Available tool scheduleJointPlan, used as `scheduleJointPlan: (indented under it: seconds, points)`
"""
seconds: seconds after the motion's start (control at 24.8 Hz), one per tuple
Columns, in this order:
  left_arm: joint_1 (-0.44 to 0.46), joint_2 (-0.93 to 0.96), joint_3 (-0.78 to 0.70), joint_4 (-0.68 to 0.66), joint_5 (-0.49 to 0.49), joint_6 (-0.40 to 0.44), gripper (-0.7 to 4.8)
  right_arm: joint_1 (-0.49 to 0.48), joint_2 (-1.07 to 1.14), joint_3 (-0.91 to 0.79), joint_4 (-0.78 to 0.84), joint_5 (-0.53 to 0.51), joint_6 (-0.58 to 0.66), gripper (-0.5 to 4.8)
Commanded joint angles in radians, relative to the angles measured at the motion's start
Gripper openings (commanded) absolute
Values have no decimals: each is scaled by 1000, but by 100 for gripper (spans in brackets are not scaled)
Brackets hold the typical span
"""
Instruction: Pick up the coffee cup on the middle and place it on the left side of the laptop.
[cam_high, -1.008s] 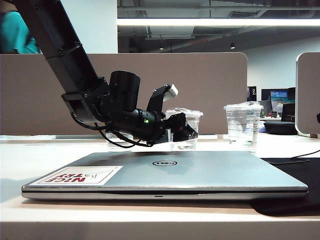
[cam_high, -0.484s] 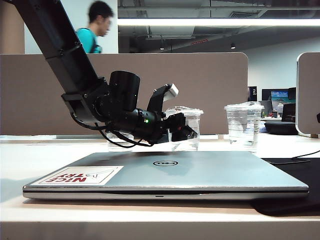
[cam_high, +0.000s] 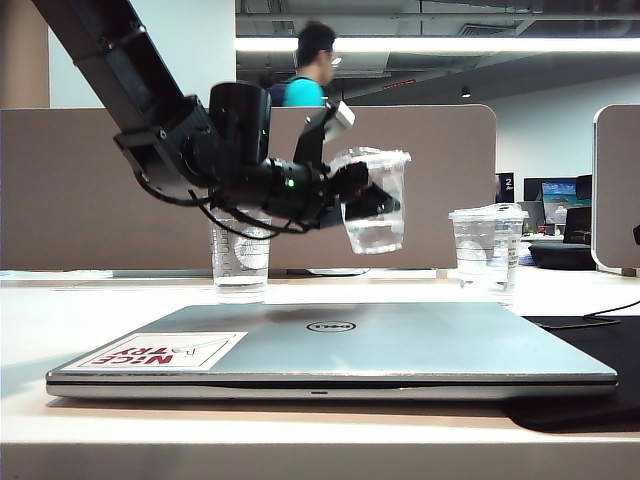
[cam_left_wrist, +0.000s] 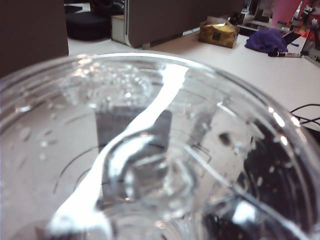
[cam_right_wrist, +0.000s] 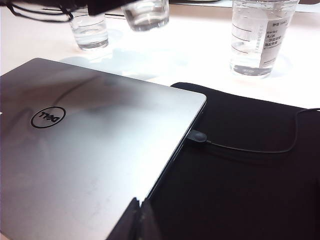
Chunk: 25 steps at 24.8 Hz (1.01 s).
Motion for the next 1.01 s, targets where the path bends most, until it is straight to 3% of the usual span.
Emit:
scheduleJointPlan:
  seconds: [0.04,1.01]
  points:
    - [7,-50,-27,27,11,4,290,1,0,-4,17,2,0,-5]
    - [167,-499,-524,111,48,26,291,1,-12,-4,18,1,0,-5]
